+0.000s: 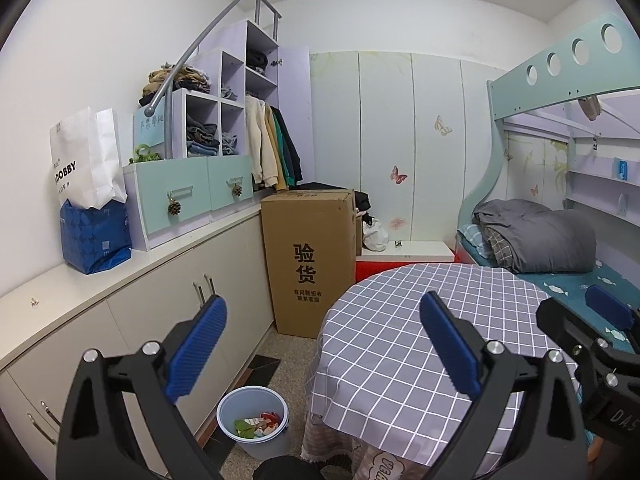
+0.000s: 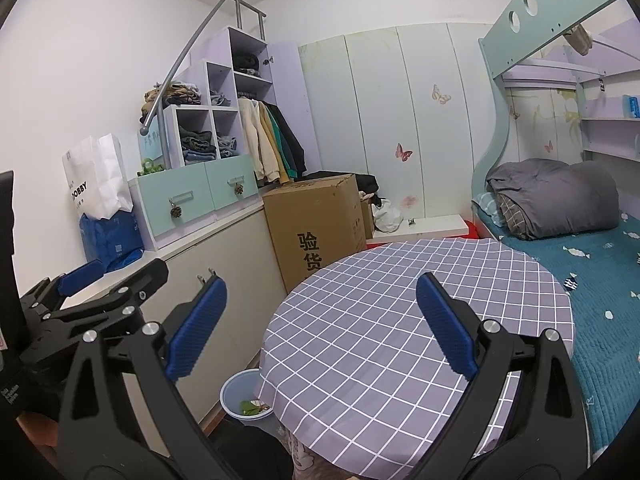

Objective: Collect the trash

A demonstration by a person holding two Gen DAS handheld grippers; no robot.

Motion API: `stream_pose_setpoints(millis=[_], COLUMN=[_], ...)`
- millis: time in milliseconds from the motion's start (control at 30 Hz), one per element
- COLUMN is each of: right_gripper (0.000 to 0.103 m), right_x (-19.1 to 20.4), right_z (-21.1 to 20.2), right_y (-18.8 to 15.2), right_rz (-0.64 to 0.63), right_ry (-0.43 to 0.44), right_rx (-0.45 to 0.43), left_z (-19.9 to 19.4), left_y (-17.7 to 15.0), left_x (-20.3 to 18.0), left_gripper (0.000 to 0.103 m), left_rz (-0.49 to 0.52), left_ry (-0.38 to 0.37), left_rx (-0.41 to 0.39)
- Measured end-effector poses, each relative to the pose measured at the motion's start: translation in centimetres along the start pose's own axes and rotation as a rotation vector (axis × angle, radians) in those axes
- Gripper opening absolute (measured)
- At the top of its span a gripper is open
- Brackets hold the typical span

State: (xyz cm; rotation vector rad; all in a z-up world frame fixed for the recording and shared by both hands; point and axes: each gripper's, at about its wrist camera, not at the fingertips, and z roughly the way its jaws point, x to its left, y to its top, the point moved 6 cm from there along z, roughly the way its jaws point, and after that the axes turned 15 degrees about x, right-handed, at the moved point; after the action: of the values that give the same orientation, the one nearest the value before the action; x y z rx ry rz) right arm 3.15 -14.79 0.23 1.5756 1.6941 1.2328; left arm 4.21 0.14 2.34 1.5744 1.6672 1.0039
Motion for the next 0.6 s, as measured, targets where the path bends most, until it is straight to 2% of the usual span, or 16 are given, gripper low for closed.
stream_pose_setpoints(millis=[600], right_gripper=[0.094], right_x=[0.01], right_z=[0.11], right_y=[-0.42], right_rz=[0.006], right_ry=[0.0], right_rx=[0.007], left_z=[0.31], left_y=[-0.6], left_x=[0.07], left_gripper=[0.095], left_rz=[0.005], left_ry=[0.0], left_rx=[0.004])
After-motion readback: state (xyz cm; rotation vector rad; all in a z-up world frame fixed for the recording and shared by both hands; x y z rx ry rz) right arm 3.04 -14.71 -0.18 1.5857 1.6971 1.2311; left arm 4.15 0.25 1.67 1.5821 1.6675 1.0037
